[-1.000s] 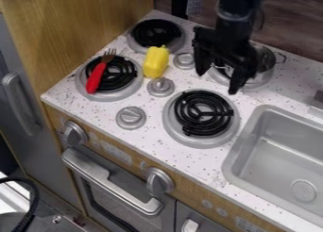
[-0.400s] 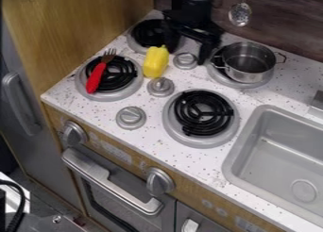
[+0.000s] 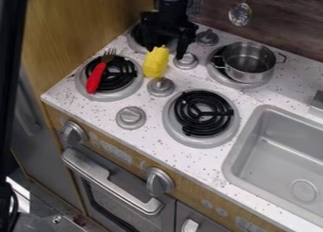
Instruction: Moved the yellow pepper to the right side of the stove.
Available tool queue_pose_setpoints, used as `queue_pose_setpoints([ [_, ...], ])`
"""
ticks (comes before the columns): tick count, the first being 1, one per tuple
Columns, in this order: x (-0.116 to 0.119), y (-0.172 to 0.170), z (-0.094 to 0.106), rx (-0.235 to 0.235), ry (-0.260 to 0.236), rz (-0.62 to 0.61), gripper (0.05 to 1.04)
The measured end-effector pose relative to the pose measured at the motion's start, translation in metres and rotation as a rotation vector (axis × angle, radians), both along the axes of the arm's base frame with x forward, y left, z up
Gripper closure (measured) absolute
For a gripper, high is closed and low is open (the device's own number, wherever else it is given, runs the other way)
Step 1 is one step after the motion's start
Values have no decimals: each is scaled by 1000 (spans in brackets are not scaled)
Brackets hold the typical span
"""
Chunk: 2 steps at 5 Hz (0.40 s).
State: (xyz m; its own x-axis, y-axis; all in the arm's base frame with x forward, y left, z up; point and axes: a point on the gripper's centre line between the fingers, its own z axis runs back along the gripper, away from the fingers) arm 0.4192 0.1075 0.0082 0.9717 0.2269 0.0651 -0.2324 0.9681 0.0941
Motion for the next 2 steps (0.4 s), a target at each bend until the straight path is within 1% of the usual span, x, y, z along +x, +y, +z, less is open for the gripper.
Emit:
queue_pose_setpoints([
  [1,5,13,-13,-3,14,48,83],
  [2,8,25,-33,-19,35,109,83],
])
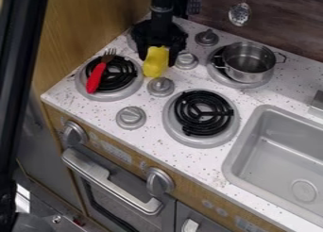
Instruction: Moved the yellow pepper to the right side of the stove.
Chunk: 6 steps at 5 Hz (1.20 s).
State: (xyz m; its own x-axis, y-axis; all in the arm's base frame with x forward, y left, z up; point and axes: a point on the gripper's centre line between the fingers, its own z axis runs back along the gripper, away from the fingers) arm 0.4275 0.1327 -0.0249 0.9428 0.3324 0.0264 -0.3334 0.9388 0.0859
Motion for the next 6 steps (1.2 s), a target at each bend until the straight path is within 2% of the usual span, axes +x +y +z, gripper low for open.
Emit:
queue_pose_setpoints([
  [1,0,9,-14,-14,14,44,133],
  [2,-1,12,-17,-13,9,64,365],
  [3,-4,11,-18,-9,4,63,374],
  [4,-5,3,-9,5,0,35,374],
  [5,-2,-21,34,47,-92,-35,374],
  [6,-11,-73,50,40,-125,-128,375],
])
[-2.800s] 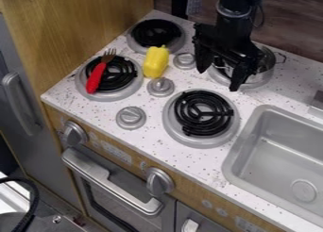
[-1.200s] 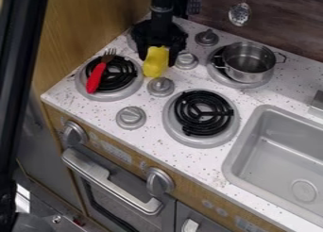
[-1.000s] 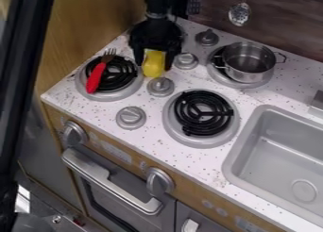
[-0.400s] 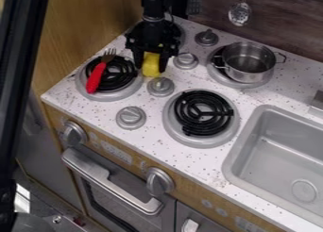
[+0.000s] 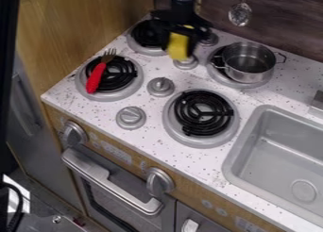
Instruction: Moved the yellow pepper to the right side of the stove.
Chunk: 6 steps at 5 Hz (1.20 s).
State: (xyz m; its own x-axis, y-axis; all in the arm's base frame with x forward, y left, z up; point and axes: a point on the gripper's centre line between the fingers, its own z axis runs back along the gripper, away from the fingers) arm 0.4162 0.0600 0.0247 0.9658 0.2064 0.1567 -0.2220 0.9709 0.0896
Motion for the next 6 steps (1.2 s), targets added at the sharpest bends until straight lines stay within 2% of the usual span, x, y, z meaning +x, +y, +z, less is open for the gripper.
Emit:
queue_pose_setpoints([
  [1,-20,-26,-10,-9,37,-27,375],
  [2,-45,-61,-26,-44,87,-64,375],
  [3,-66,-79,-42,-90,141,-60,375],
  [4,-72,-82,-44,-109,162,-55,323],
  [5,-75,-84,-47,-124,183,-59,89],
  [6,-71,-82,-42,-108,192,-71,84],
])
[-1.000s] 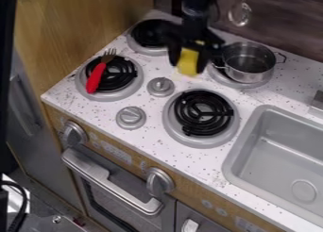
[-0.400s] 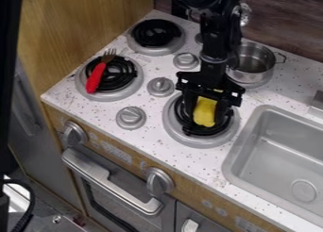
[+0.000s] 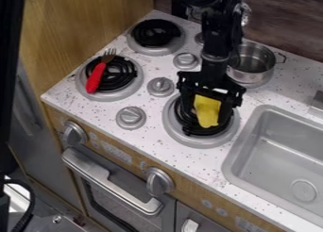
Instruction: Moved the yellow pepper to the right side of the stove.
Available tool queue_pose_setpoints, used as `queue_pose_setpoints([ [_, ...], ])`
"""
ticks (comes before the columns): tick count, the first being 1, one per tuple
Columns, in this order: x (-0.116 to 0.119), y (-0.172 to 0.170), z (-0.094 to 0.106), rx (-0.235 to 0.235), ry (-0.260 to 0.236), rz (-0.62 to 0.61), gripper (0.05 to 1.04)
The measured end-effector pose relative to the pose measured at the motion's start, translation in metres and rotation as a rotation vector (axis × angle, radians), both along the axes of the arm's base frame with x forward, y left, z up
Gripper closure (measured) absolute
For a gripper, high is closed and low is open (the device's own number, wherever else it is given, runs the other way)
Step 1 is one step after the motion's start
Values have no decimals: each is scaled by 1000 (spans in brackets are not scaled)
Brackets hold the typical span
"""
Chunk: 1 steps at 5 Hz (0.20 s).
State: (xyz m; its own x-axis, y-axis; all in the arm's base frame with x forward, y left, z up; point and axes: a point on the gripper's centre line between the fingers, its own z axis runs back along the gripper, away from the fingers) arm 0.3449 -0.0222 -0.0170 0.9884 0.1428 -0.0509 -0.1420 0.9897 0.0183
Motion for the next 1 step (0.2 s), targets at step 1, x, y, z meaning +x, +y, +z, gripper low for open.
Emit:
queue_pose_setpoints([
  [1,12,4,37,32,-72,-11,84],
])
